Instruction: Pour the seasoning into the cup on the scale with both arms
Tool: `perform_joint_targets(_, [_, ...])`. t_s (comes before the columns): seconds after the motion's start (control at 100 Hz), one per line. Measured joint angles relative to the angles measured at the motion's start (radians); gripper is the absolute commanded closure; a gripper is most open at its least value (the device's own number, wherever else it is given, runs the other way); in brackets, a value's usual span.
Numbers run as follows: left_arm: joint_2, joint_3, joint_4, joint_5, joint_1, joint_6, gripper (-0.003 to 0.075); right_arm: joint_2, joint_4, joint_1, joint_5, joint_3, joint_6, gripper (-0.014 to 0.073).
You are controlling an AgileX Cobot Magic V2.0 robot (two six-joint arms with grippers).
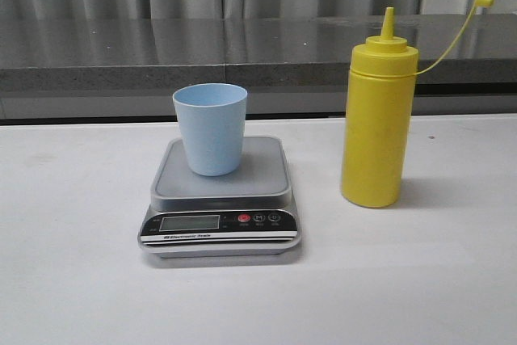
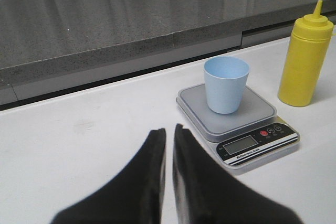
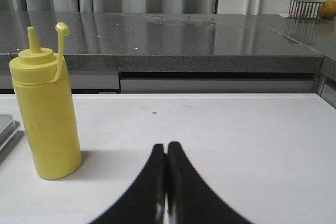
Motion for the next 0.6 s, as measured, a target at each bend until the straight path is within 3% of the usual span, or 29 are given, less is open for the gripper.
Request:
perform_joint_targets(0.37, [0.0, 0.028, 0.01, -0.036, 0.002, 0.0, 0.0683, 0.0, 0.0, 0.0, 0.003, 0.0, 0.002, 0.0661])
perform_joint_targets(0.6, [0.0, 0.162, 0.056, -0.32, 0.108, 0.0, 0.071, 0.0, 0.0, 0.0, 0.003, 0.0, 0.002, 0.0661])
